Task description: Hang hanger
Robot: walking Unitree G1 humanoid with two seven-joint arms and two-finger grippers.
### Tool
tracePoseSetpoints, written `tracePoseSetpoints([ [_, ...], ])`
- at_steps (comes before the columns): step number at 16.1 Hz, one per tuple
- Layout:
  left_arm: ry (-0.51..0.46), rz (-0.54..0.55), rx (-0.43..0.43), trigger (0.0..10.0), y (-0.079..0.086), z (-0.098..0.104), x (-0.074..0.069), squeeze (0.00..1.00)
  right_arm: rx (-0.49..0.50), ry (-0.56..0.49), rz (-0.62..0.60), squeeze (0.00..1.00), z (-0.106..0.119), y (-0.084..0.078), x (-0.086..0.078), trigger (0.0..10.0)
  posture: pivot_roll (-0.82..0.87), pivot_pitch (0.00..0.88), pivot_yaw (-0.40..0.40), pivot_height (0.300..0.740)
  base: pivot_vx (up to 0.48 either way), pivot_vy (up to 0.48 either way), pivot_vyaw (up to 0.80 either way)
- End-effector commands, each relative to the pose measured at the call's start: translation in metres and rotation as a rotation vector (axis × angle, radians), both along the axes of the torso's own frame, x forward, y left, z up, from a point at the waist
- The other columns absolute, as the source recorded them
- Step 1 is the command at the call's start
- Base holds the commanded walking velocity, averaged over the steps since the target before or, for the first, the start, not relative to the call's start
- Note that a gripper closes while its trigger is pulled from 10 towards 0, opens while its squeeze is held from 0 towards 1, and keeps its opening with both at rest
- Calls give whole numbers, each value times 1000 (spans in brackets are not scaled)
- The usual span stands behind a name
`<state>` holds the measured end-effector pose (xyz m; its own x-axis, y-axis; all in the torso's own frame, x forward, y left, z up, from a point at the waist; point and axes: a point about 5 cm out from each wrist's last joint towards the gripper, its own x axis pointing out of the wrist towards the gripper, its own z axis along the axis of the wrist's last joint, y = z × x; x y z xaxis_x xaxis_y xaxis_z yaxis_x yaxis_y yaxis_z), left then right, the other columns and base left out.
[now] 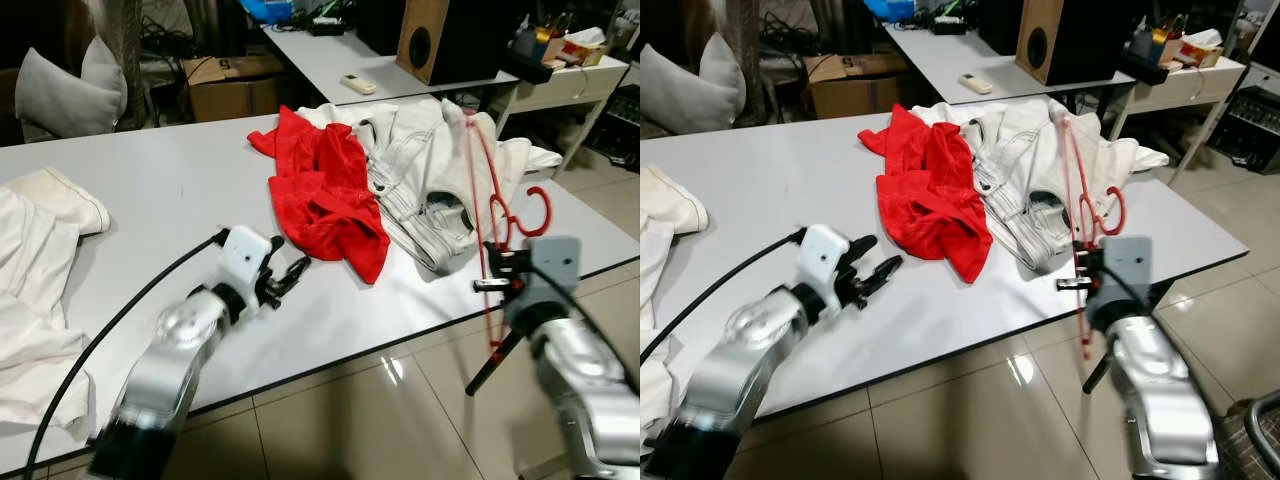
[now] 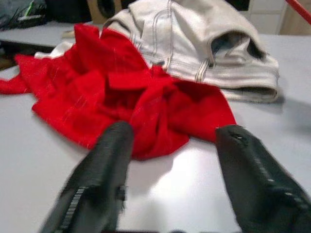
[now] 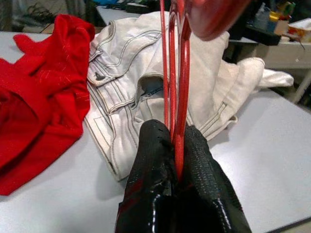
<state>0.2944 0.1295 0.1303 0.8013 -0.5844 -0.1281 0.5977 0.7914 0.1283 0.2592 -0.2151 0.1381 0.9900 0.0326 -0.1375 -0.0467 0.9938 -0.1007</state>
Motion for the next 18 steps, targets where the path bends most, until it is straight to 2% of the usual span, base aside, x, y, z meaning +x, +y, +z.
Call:
tracePoseSetpoints([
  [1,-19,-44,14,10000,-6,3,7,1000,-24,26,32,0,-1,-3,0,10000,-151,0,-14,740,0,0,0],
  [3,-27,-91,72,10000,-17,-1,18,1000,-47,37,50,0,-2,-6,-1,10000,-177,0,-25,740,0,0,0],
  [4,-35,-82,89,10000,-25,-3,33,145,-42,34,50,0,1,-6,-2,10000,-199,0,-29,740,0,0,0],
  [5,-36,-27,103,10000,-26,-4,46,0,-40,33,58,0,2,-3,-2,10000,-211,0,-28,740,0,0,0],
  [9,-54,129,171,10000,-22,-1,78,0,-44,38,96,0,2,11,-8,10000,-273,0,-6,740,0,0,0],
  [11,-38,179,230,10000,-20,-6,84,0,-50,36,104,0,2,16,-12,10000,-298,0,17,740,0,0,0],
  [12,-15,185,233,10000,-20,-10,84,0,-47,34,103,0,2,18,-13,10000,-309,0,33,740,0,0,0],
  [13,24,188,221,10000,-22,-16,84,0,-43,31,99,0,2,21,-15,10000,-319,0,48,740,0,0,0],
  [15,103,200,105,10000,-26,-22,82,0,-37,27,82,0,1,23,-17,10000,-329,0,66,740,0,0,0],
  [16,115,186,88,10000,-28,-23,82,0,-35,27,77,0,1,24,-18,10000,-332,0,79,740,0,0,0],
  [17,136,174,57,5686,-31,-24,81,0,-33,27,72,0,0,24,-19,10000,-332,0,79,740,0,0,0],
  [18,148,171,59,3804,-31,-26,80,0,-32,28,69,0,0,25,-20,10000,-328,0,88,740,0,0,0],
])
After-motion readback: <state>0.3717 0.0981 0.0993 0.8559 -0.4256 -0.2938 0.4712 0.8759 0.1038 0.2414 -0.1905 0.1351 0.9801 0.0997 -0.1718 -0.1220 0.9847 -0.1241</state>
